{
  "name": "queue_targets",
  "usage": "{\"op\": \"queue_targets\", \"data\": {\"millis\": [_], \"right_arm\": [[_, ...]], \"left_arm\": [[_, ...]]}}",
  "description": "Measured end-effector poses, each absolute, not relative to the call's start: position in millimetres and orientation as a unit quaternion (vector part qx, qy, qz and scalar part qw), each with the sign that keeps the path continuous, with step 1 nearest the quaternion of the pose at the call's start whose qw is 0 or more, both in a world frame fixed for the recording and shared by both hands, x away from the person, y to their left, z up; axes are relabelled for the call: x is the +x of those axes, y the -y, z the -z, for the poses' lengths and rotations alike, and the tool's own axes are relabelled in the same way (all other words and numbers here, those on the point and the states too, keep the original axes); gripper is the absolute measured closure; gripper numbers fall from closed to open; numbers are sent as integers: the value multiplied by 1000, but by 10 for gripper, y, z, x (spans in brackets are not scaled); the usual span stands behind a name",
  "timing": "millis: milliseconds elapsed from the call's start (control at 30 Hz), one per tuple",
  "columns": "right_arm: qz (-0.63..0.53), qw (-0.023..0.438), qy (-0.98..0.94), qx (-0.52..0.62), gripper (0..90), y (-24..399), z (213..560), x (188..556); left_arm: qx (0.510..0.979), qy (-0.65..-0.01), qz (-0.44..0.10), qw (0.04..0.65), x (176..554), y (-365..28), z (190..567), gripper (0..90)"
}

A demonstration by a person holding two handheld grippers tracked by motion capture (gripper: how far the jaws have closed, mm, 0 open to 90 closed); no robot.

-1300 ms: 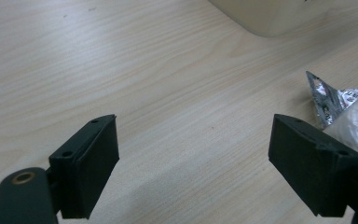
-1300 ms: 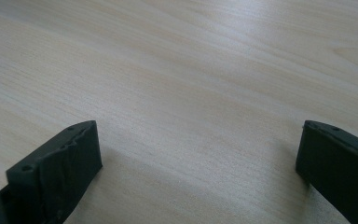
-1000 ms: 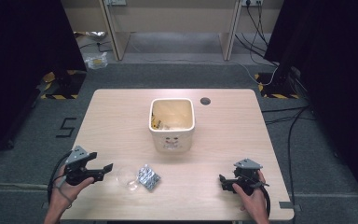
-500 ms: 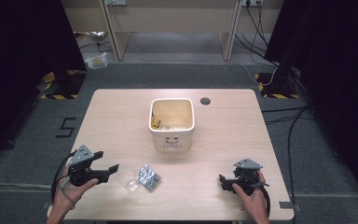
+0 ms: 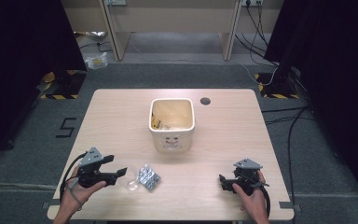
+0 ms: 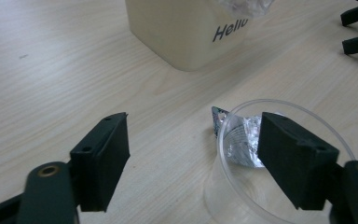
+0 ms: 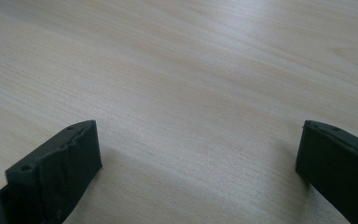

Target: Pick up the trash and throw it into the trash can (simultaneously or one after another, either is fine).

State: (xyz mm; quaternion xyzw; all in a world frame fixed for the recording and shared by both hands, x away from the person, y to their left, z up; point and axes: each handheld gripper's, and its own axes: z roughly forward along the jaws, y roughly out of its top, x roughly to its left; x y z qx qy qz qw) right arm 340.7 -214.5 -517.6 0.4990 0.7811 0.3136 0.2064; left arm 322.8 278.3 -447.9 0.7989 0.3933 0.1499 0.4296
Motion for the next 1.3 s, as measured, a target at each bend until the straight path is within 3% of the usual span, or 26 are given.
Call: {"op": "queue_targets", "data": {"millis": [333, 700, 1300], "right_arm": [[-314, 204, -782, 498, 2, 2140, 5176, 3409], [-315, 204, -783, 495, 3, 2138, 5176, 3410], [-315, 204, -784, 495, 3, 2138, 5177, 3412]], "left_arm": [[820, -377, -135, 409, 3292, -2677, 4553, 475], [827, -351, -130, 420, 3263, -2648, 4554, 784], [815, -336, -155, 447, 3301, -2683, 4305, 815]]}}
